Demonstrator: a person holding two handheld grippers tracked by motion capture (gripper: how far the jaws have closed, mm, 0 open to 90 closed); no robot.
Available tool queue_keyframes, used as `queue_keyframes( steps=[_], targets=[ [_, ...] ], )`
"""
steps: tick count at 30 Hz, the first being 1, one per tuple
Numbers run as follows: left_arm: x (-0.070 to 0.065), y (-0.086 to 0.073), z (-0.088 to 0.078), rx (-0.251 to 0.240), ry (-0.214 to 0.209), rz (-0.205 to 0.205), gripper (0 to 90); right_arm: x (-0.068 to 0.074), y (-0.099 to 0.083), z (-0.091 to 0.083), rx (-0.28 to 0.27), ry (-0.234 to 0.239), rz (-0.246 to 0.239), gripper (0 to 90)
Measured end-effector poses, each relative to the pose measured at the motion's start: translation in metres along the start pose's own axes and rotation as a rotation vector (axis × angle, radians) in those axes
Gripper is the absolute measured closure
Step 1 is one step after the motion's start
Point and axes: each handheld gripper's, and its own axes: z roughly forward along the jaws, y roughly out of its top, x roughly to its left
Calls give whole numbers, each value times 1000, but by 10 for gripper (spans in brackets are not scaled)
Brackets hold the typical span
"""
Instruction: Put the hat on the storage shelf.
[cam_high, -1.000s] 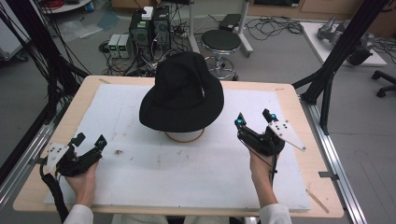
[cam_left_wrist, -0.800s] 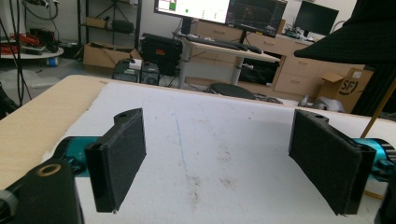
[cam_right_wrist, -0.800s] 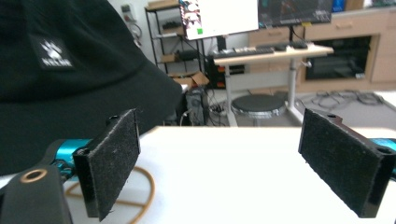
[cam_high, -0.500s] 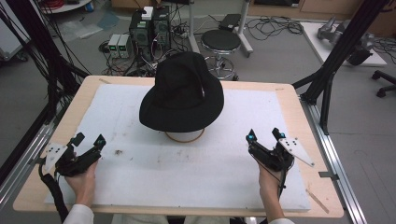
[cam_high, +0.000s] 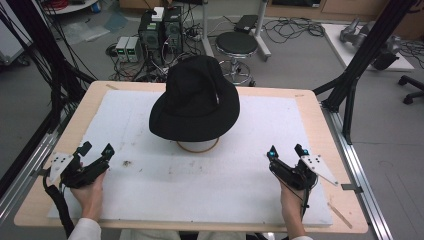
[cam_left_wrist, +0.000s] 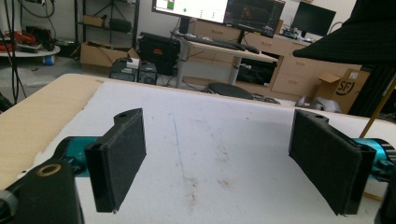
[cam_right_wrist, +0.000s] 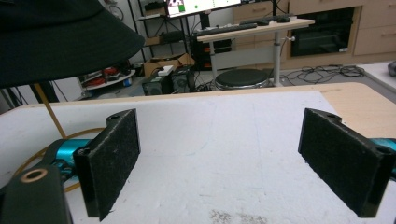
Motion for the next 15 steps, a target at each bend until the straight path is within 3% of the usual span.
queue_keyframes(
  steps=[15],
  targets=[
    [1,-1,1,3,1,-12,192,-10,-19,-4,17,-48,-14,120]
  ],
)
